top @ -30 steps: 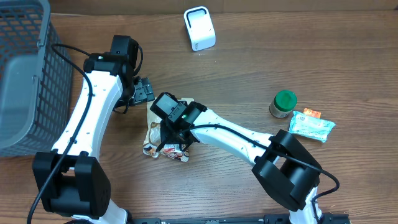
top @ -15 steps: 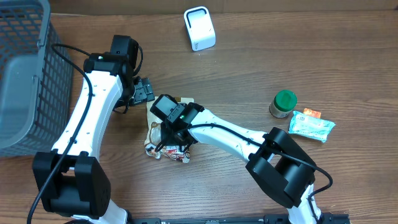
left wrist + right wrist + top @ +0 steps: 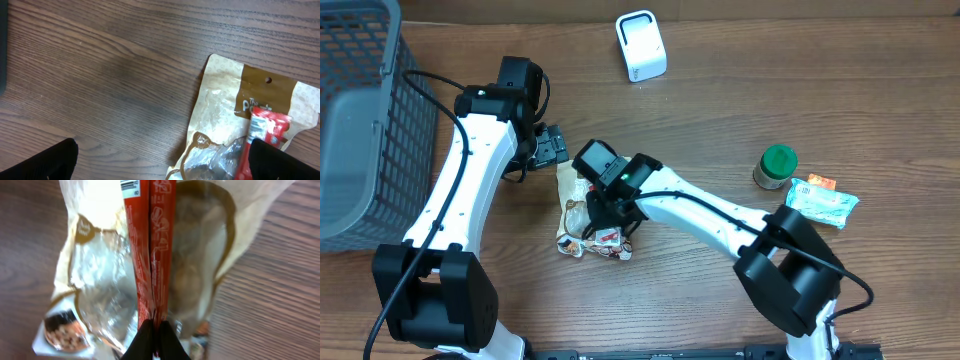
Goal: Scan the item barcode
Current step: 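Lower the right gripper and pinch the red stick snack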
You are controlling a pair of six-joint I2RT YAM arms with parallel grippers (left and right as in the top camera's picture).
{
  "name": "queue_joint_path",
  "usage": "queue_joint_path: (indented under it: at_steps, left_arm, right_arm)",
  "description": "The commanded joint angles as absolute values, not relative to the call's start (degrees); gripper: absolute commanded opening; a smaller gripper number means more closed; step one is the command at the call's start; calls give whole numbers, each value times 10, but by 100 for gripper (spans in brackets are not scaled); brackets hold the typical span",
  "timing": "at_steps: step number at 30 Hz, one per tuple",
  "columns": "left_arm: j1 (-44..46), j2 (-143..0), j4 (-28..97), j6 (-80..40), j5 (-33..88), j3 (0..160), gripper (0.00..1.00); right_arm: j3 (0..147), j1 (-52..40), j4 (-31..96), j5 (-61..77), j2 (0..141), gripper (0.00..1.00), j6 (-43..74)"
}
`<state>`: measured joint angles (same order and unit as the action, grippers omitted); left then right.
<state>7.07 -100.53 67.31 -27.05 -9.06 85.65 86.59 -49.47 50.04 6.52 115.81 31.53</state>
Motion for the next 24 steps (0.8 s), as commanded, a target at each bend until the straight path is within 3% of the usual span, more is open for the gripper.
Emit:
queue_joint_path:
  at_steps: [1,19,24]
  left_arm:
    - [72,-1006,672,-270,-94,865,99]
    - [72,-1006,672,-270,-94,865,100]
    - [71,-1006,672,-270,-94,865,100]
  right_arm:
    - [872,-494,514,56,1134,4,251]
    - [849,-494,513,55,1141,4,250]
    - [849,-494,513,50,1141,15,250]
